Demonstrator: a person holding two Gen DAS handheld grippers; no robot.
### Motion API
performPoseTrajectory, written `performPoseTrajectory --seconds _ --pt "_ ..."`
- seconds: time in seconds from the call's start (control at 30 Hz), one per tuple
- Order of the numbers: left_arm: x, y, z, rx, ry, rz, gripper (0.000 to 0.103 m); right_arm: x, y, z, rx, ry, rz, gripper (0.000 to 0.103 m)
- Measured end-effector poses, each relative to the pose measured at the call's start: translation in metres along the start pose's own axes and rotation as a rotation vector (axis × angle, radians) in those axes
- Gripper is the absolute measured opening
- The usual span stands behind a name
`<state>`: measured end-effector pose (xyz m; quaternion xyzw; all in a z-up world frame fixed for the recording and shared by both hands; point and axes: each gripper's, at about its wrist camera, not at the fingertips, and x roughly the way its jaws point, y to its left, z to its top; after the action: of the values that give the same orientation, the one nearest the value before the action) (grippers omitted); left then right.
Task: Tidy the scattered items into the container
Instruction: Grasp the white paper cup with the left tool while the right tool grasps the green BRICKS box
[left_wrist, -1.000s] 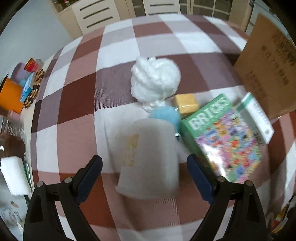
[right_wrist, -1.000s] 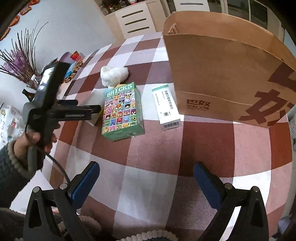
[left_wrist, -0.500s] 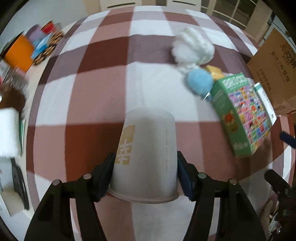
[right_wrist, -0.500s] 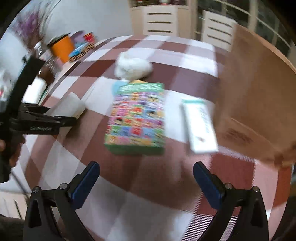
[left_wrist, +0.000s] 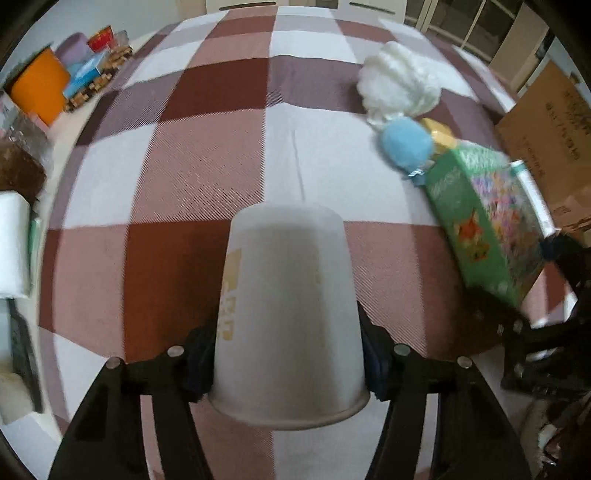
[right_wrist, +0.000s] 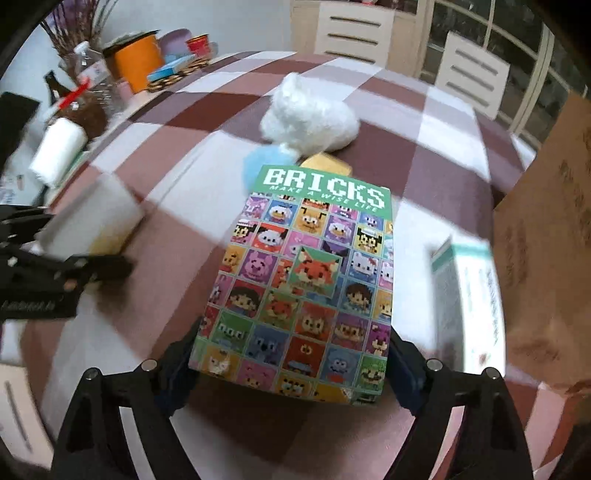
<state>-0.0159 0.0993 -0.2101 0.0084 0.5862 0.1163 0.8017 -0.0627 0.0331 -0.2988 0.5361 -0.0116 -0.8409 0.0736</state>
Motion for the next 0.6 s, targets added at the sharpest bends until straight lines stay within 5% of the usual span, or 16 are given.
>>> performPoseTrajectory --seconds 0.27,0.4,0.6 --pt "-0.010 0.009 -0.039 -0.014 0.029 -0.042 0.067 -0.039 -0.027 -0.082 0.039 0.109 -0.048 0.091" --pt "-0.010 0.007 -0.038 -0.027 0.053 -0.053 0.080 -0.038 -0.029 -0.085 0.052 0.082 -0.055 0.098" --pt "-0.007 -0.002 -0.042 0.037 0.039 0.041 0.081 -0.023 -0.014 -0.081 0.001 0.061 -0.101 0.103"
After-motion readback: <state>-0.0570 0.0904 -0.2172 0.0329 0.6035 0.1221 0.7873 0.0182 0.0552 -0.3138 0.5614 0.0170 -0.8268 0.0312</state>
